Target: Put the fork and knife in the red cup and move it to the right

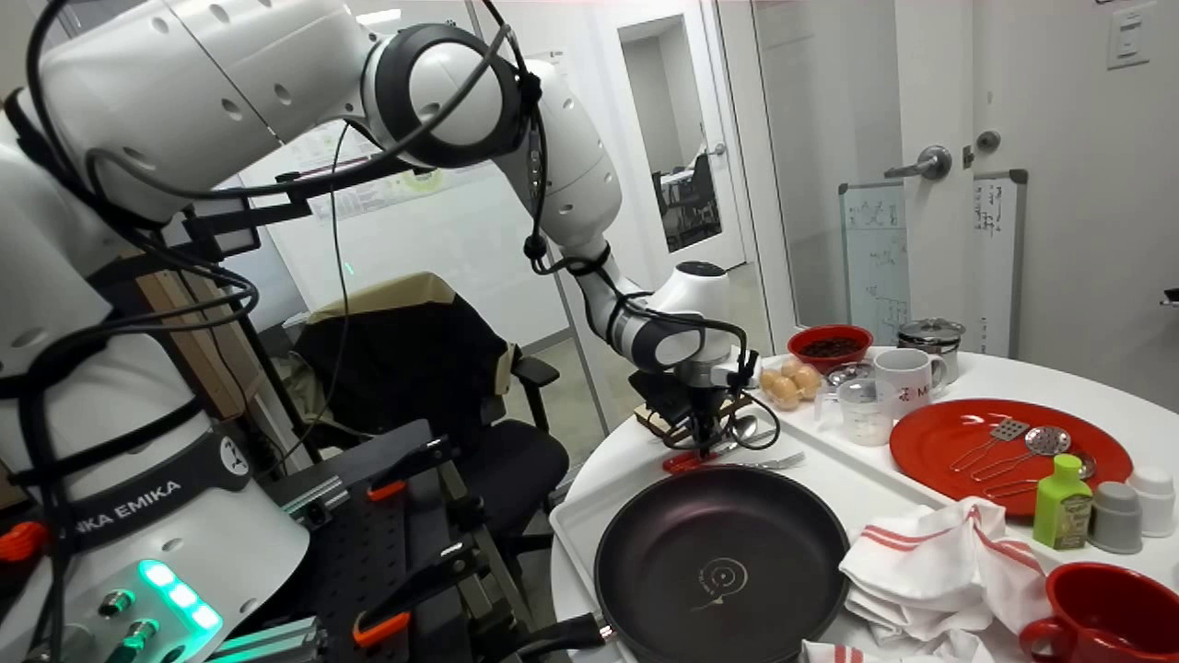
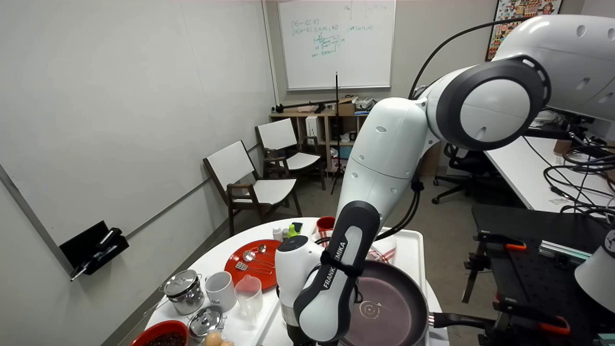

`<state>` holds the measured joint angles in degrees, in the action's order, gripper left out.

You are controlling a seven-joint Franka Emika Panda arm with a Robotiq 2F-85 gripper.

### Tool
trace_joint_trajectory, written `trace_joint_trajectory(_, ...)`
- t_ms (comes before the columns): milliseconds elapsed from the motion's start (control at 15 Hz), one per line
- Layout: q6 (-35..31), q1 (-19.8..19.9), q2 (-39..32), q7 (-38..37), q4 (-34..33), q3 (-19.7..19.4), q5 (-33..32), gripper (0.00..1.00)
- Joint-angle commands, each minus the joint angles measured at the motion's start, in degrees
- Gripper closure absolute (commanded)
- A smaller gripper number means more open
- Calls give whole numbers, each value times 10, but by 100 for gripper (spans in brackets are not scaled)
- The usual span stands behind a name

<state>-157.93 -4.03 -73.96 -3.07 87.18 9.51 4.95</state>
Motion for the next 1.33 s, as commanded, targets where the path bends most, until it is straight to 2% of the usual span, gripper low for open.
trace_joint_trajectory(0, -10, 5, 14, 9, 19, 6, 7, 100)
trace_joint_trajectory(467, -58, 10, 42, 16, 65, 11, 4, 100)
trace_joint_trajectory(600, -50, 4, 38, 10, 59, 6, 3, 72)
trace_joint_trajectory(1133, -36, -6, 25, 3, 42, -3, 3, 16)
trace_joint_trajectory(1200, -34, -6, 24, 2, 40, -4, 2, 10)
trace_joint_trajectory(1267, -30, -8, 21, 1, 36, -6, 2, 9)
